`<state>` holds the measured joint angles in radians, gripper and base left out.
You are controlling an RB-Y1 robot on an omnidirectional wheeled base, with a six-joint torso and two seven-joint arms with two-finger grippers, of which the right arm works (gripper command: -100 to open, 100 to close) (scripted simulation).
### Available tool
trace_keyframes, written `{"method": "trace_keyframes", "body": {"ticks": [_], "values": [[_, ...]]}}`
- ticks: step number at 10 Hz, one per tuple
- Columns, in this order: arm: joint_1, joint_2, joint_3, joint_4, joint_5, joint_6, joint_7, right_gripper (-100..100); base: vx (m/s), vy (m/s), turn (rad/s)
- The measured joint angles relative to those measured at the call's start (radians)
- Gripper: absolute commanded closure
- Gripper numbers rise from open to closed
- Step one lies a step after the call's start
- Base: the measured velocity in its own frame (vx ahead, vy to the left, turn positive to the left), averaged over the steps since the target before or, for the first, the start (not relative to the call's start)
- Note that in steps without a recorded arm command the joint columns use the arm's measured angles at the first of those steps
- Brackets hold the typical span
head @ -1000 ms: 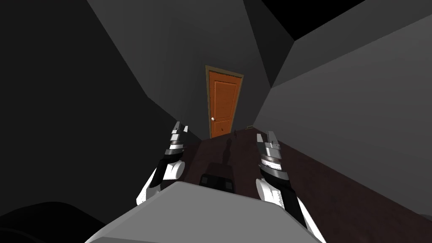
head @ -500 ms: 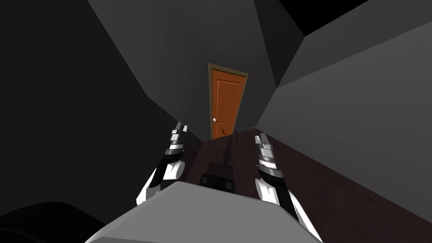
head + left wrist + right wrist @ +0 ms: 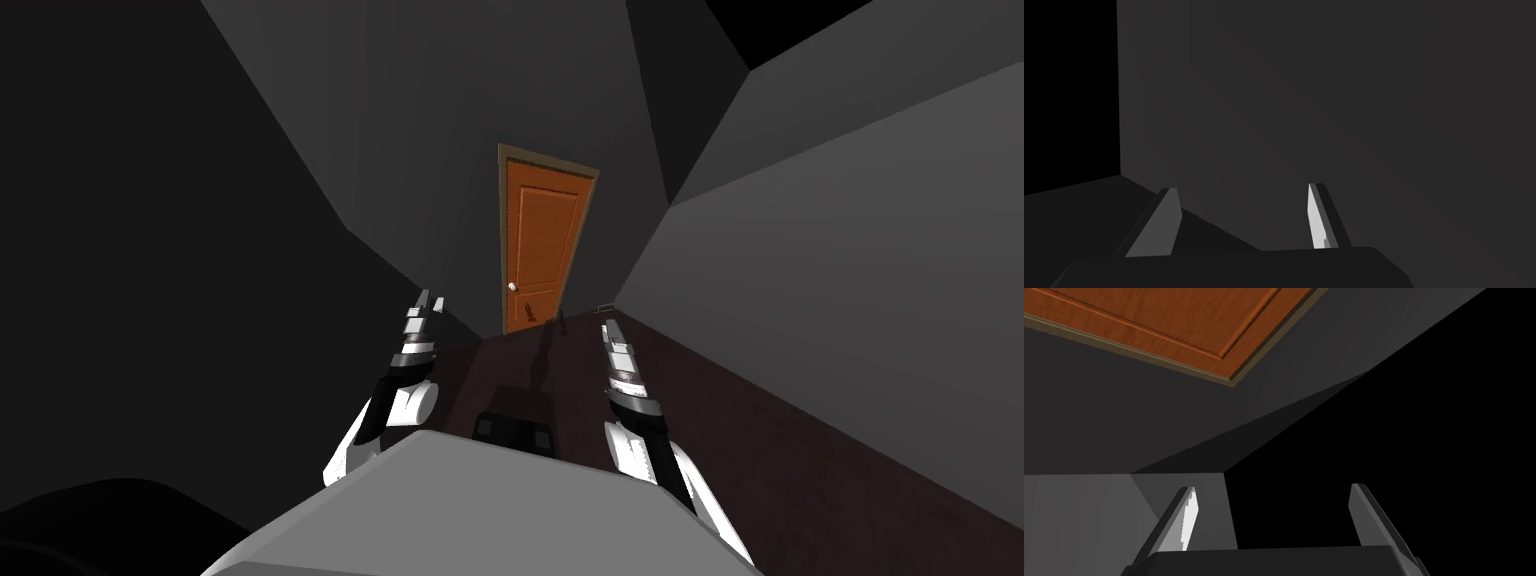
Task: Pull the door open
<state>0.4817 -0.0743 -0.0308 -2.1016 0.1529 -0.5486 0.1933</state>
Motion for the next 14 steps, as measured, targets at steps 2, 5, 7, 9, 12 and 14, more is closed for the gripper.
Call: {"method": "trace_keyframes", "body": {"ticks": [2, 5, 7, 9, 12, 14], "values": [[-0.011, -0.004, -0.009, 0.045, 0.024, -0.016, 0.034, -100, 0.126, 0.06, 0.039], [-0.025, -0.011, -0.021, 0.098, 0.048, -0.035, 0.07, -100, 0.09, 0.035, 0.036], [-0.041, -0.016, -0.032, 0.14, 0.064, -0.047, 0.094, -100, 0.125, 0.062, 0.054], [-0.052, -0.019, -0.041, 0.183, 0.09, -0.058, 0.129, -100, 0.137, 0.058, 0.046], [-0.069, -0.02, -0.054, 0.248, 0.119, -0.085, 0.174, -100, 0.105, 0.038, 0.041], [-0.075, -0.023, -0.063, 0.282, 0.136, -0.098, 0.199, -100, 0.097, 0.036, 0.042]]}}
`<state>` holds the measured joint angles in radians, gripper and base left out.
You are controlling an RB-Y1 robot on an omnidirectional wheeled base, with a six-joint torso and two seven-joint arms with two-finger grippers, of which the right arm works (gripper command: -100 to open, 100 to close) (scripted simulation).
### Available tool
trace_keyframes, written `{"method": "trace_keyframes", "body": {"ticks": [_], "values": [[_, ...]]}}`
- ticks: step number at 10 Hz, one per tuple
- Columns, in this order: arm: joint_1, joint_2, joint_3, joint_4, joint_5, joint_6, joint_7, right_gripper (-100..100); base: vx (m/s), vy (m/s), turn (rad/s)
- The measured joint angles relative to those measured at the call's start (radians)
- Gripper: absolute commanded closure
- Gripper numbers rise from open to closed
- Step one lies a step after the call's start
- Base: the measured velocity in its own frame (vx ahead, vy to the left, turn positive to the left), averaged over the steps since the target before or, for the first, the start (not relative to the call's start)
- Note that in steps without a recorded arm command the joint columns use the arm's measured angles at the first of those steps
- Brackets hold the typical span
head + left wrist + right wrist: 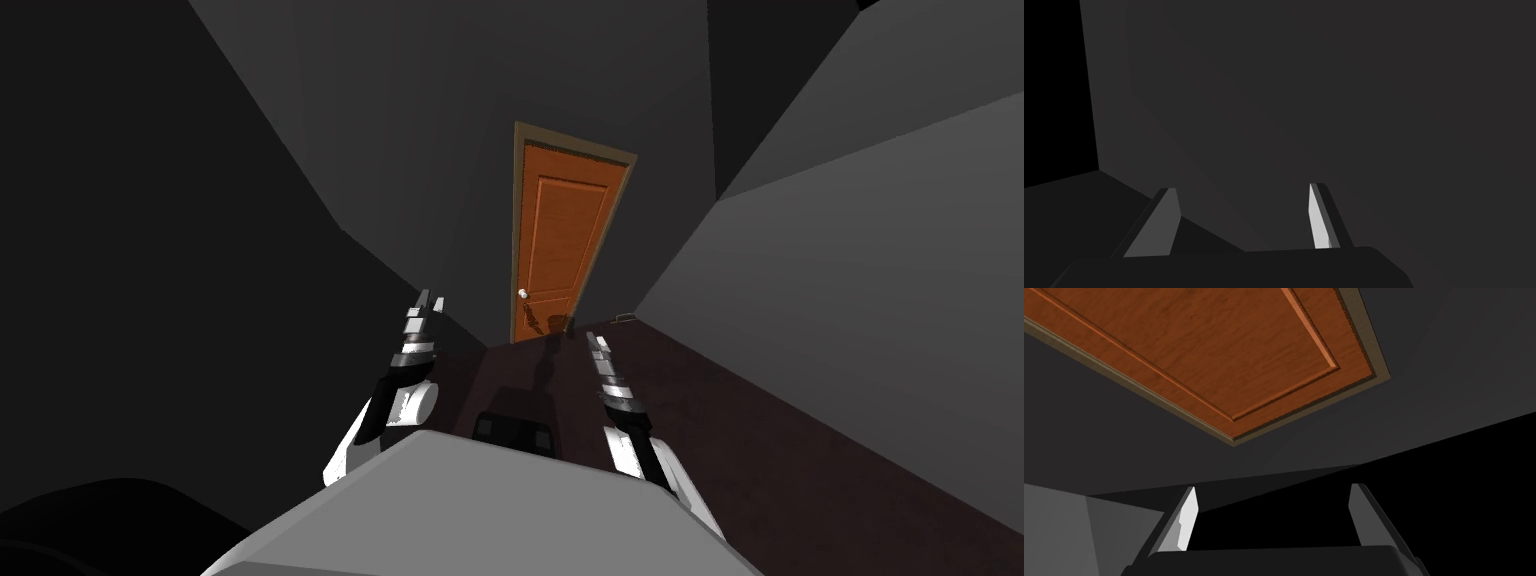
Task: Pull the door open
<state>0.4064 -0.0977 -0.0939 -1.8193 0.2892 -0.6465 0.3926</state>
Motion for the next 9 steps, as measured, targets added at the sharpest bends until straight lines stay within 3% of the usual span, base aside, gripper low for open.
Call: {"method": "trace_keyframes", "body": {"ticks": [9], "values": [[-0.062, -0.004, -0.045, 0.203, 0.094, -0.066, 0.139, -100, 0.119, 0.048, 0.047]]}}
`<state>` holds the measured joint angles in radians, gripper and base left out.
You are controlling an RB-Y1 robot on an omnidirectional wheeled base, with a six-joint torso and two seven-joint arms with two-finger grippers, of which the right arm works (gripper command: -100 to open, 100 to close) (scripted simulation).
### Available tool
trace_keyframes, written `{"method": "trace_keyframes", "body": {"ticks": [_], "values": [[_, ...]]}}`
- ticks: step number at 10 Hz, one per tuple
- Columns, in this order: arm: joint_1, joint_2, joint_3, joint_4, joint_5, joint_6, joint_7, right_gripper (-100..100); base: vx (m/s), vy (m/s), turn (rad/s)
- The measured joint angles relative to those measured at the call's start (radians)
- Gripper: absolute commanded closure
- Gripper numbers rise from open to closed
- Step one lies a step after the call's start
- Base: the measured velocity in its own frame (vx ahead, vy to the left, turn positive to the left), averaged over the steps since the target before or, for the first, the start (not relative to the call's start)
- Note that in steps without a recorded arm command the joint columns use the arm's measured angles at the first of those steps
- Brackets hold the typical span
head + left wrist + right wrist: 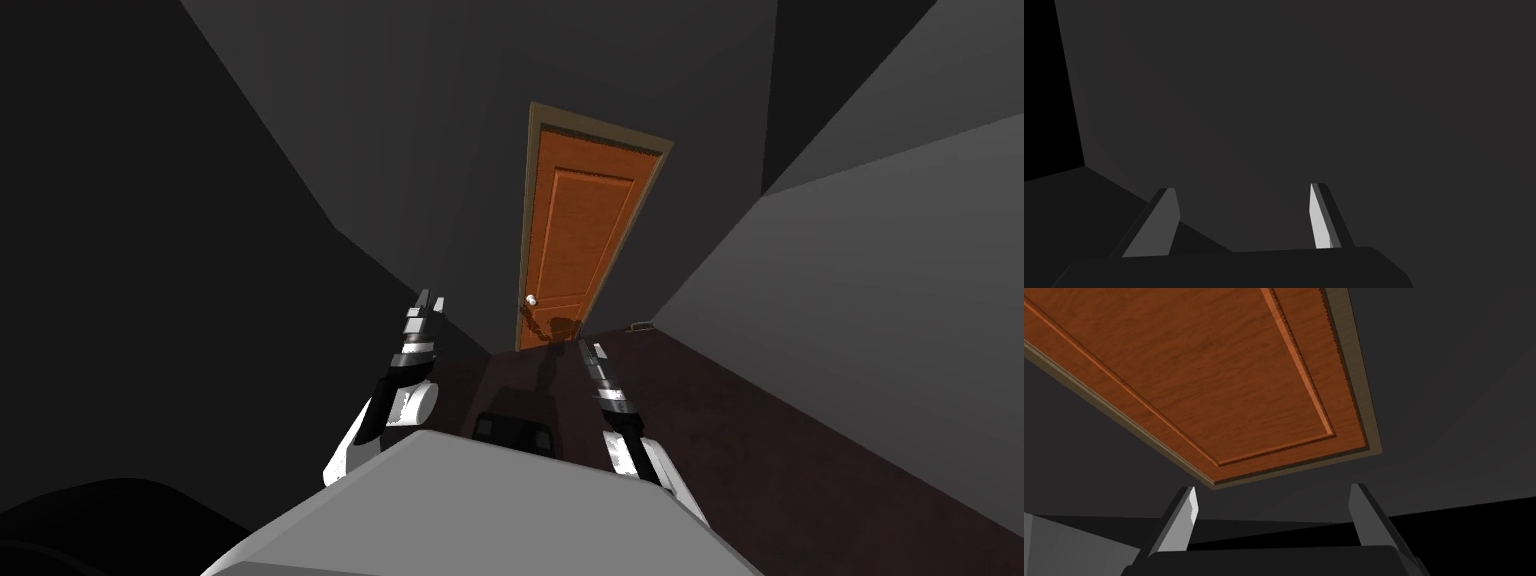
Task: Pull the door open
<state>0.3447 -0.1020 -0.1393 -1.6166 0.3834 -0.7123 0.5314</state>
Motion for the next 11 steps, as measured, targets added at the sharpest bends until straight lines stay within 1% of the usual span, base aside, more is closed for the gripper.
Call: {"method": "trace_keyframes", "body": {"ticks": [2, 4, 6, 8, 11], "values": [[-0.013, 0.0, -0.007, 0.032, 0.021, -0.004, 0.026, -100, 0.102, 0.019, 0.045], [-0.025, -0.002, -0.02, 0.082, 0.038, -0.025, 0.054, -100, 0.101, 0.035, 0.035], [-0.035, -0.002, -0.029, 0.121, 0.056, -0.039, 0.081, -100, 0.103, 0.029, 0.043], [-0.045, 0.002, -0.037, 0.158, 0.075, -0.052, 0.11, -100, 0.1, 0.032, 0.046], [-0.066, -0.001, -0.052, 0.22, 0.102, -0.072, 0.148, -100, 0.113, 0.021, 0.038]]}}
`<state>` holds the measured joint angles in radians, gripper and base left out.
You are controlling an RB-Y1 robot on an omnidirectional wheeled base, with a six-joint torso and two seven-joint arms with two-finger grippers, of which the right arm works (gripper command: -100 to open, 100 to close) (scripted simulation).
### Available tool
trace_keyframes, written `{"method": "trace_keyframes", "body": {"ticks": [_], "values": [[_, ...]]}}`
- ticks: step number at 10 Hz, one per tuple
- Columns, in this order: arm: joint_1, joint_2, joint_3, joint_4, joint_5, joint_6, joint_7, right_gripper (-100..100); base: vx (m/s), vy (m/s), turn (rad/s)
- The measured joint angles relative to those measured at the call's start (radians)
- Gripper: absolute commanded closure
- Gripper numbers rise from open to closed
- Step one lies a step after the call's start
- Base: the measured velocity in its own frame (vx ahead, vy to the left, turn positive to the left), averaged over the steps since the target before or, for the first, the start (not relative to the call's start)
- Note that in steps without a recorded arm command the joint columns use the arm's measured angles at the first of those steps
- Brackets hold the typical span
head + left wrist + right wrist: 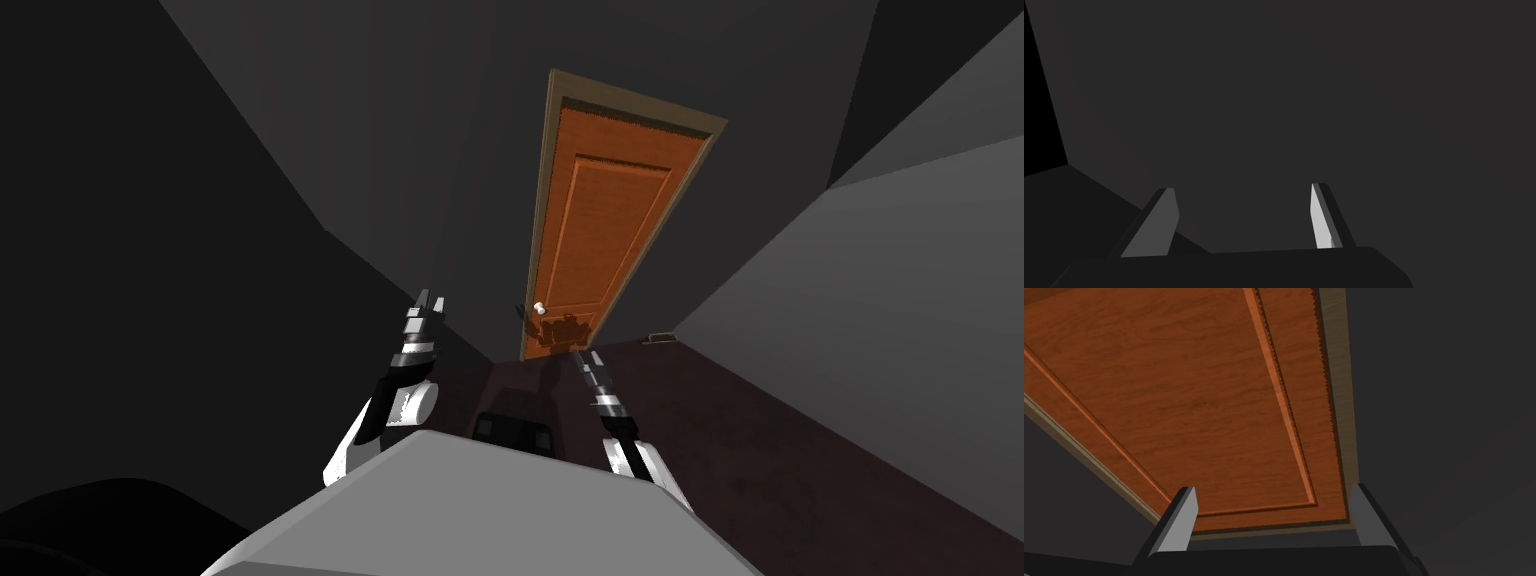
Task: Pull the door open
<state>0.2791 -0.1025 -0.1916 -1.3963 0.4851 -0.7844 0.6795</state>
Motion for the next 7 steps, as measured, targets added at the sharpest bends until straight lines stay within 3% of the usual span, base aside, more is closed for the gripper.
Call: {"method": "trace_keyframes", "body": {"ticks": [7], "values": [[-0.042, 0.008, -0.033, 0.145, 0.068, -0.047, 0.1, -100, 0.119, 0.022, 0.04]]}}
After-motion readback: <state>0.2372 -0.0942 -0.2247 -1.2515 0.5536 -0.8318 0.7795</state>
